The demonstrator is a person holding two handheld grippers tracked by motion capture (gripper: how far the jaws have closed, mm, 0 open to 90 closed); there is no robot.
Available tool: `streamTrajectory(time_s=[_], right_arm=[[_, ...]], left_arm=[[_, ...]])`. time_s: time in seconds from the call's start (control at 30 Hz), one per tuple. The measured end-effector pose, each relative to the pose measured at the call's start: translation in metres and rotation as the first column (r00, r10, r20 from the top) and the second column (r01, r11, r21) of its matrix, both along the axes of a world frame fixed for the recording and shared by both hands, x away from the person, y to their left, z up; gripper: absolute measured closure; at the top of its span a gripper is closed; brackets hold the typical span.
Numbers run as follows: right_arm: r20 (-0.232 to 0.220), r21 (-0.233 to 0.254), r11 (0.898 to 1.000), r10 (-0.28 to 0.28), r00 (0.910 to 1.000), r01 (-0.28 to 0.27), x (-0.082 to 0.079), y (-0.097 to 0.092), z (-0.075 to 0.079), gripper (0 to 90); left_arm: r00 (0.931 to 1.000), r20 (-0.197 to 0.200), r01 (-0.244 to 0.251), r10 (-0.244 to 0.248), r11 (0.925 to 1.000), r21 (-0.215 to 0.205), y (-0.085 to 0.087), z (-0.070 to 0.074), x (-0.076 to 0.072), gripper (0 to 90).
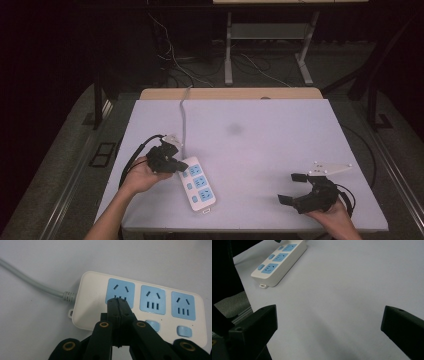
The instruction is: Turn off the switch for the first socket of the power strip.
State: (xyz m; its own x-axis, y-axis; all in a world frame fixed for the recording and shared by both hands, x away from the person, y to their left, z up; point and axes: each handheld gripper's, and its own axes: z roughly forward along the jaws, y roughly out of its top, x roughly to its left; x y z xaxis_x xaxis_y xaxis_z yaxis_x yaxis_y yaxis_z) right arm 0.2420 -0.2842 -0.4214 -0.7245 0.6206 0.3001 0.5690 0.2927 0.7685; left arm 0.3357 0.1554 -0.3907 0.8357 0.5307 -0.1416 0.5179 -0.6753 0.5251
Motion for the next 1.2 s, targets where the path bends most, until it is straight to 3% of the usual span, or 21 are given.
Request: streamTrajectory(time_s=[0.57, 0.8, 1.2], right_arm=[[-0.001, -0.004, 1.0, 0.0, 1.0, 0.0, 0.0, -0.001, -0.001, 0.4], [0.0, -0.009, 1.0, -0.002, 1.0, 0.002, 0.0, -0.001, -0.001, 0.4], [0.003, -0.01, 1.0, -0.005, 1.0, 0.005, -0.001, -0.002, 0.0, 0.4]], left_arm=[[0.9991, -0.035, 0.026, -0.025, 0.9987, 0.043, -0.005, -0.007, 0.002, 89.3], [0.9986, -0.053, 0.007, -0.005, 0.9992, 0.04, -0.005, -0.008, 0.002, 89.4], [0.9972, -0.071, -0.026, 0.025, 0.9996, -0.01, 0.001, -0.012, 0.002, 89.5]])
